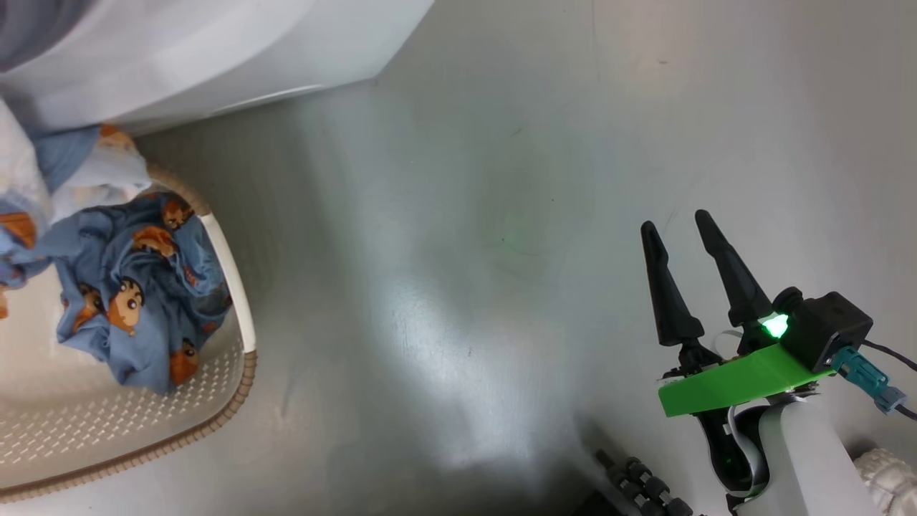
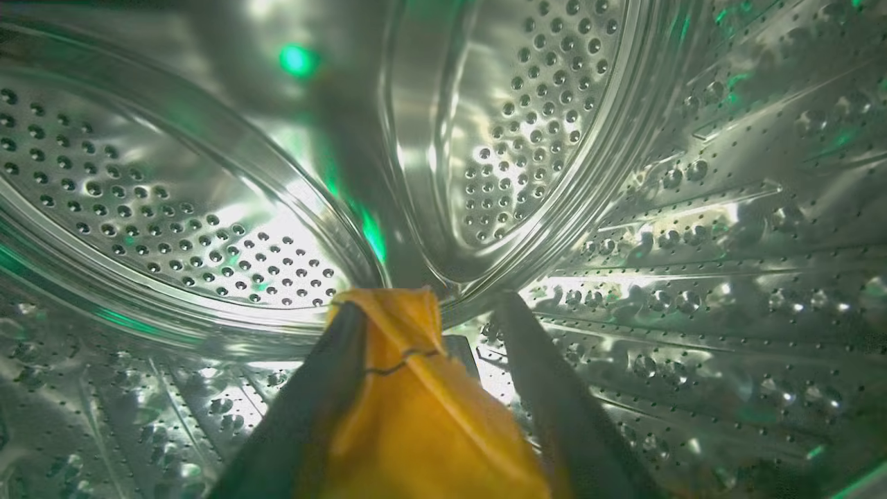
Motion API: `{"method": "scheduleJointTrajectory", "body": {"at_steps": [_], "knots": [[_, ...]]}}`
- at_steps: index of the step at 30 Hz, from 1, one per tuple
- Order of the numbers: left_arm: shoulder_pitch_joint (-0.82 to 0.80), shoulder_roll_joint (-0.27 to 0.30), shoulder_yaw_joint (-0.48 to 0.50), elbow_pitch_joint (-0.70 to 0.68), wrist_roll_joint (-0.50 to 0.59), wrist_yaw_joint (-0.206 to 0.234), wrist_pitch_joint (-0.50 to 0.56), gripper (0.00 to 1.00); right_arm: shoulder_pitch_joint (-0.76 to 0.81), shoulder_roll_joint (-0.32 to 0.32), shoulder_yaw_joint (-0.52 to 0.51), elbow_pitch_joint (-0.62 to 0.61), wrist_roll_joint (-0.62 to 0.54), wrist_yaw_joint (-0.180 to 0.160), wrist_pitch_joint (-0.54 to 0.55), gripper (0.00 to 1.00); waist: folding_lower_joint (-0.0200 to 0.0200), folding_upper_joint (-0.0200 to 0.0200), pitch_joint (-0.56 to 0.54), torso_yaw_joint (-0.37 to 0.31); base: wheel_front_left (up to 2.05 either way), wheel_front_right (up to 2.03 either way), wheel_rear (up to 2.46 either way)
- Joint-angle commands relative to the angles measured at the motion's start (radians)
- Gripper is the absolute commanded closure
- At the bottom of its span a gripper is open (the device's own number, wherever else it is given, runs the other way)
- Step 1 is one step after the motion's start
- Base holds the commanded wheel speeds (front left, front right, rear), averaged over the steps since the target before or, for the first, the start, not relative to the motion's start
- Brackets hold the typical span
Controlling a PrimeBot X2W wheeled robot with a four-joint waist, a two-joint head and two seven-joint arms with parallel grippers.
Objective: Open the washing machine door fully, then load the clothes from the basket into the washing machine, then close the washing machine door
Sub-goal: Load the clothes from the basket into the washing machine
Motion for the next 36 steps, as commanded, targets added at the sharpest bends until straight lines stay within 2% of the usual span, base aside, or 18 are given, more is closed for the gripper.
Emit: {"method": "scheduleJointTrajectory", "body": {"at_steps": [1,9,19,28,36], "knots": [[0.007,0.042,0.01,-0.014,-0.001,0.008,-0.005,0.0,0.018,-0.003,0.018,-0.014,0.005,0.002,-0.012,0.0,0.0,0.0,-0.005,0.006,0.0,0.0,0.0],[0.021,0.019,0.011,0.057,-0.018,0.013,-0.005,0.0,0.014,-0.003,0.008,-0.008,-0.002,0.002,-0.012,0.0,0.0,0.0,-0.041,0.032,0.0,0.0,0.0],[0.102,-0.023,0.018,0.034,-0.041,0.02,-0.005,0.0,0.013,-0.003,-0.018,-0.002,-0.014,0.002,-0.012,0.0,0.0,0.0,-0.104,0.072,0.0,0.0,0.0],[0.189,-0.034,0.022,-0.019,-0.046,0.019,-0.005,0.0,0.019,-0.003,-0.041,-0.002,-0.028,0.002,-0.012,0.0,0.0,0.0,-0.15,0.102,0.0,0.0,0.0],[0.323,-0.052,0.05,-0.152,-0.065,0.018,-0.005,0.0,0.023,-0.003,-0.061,-0.01,-0.025,0.002,-0.012,0.0,0.0,0.0,-0.178,0.129,0.0,0.0,0.0]]}}
